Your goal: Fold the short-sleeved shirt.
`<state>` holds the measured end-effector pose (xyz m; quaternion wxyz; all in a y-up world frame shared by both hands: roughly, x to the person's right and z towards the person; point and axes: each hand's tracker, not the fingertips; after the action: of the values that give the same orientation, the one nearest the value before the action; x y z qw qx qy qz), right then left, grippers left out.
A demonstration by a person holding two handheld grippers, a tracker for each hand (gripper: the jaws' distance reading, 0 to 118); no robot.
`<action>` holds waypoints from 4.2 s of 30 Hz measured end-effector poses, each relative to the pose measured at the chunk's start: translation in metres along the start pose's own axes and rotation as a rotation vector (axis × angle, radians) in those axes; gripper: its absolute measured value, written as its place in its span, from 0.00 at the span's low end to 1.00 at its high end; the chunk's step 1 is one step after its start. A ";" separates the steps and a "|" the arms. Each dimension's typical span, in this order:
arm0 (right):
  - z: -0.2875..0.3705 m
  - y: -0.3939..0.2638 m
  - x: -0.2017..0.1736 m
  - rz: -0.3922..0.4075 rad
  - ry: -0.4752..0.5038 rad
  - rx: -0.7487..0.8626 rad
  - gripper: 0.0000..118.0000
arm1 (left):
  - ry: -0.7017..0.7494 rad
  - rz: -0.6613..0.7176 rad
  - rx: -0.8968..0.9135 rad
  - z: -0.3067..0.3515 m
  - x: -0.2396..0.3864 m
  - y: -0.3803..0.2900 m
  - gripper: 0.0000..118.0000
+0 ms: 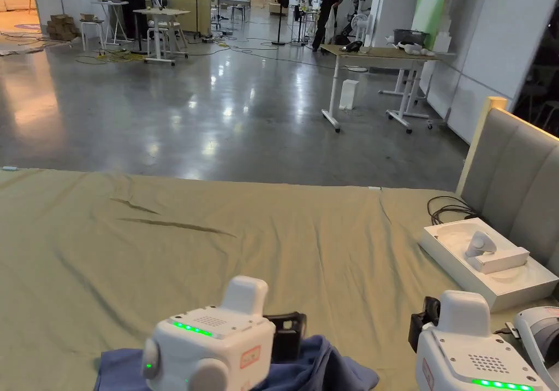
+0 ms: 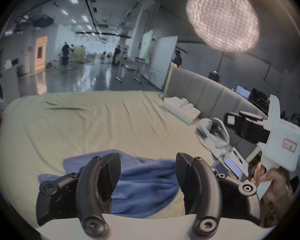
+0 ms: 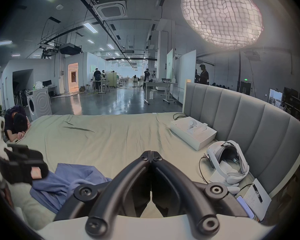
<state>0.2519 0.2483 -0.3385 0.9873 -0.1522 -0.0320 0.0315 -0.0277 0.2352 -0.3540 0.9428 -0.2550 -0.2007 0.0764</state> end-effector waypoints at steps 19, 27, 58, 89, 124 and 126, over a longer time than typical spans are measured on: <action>0.019 0.025 -0.048 -0.011 0.084 0.168 0.00 | 0.482 -0.007 0.338 0.135 -0.074 0.004 0.01; 0.014 0.024 -0.053 0.015 0.098 0.166 0.00 | 0.469 0.143 0.158 0.121 -0.131 -0.011 0.01; -0.041 -0.007 -0.041 0.062 0.050 -0.012 0.00 | 0.520 0.103 -0.511 -0.076 -0.266 -0.087 0.05; -0.223 -0.109 -0.033 0.039 0.243 -0.941 0.47 | 0.443 0.187 -0.235 0.040 -0.220 -0.086 0.04; -0.079 0.111 0.008 0.054 0.149 -0.054 0.03 | 0.510 0.066 0.082 0.135 -0.184 0.084 0.04; -0.076 0.128 0.012 0.063 0.143 -0.035 0.03 | 0.518 0.077 0.108 0.144 -0.199 0.102 0.04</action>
<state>0.2625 0.3479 -0.4487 0.9827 -0.1725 0.0430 0.0511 -0.2732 0.3387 -0.3601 0.9714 -0.2227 0.0615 0.0550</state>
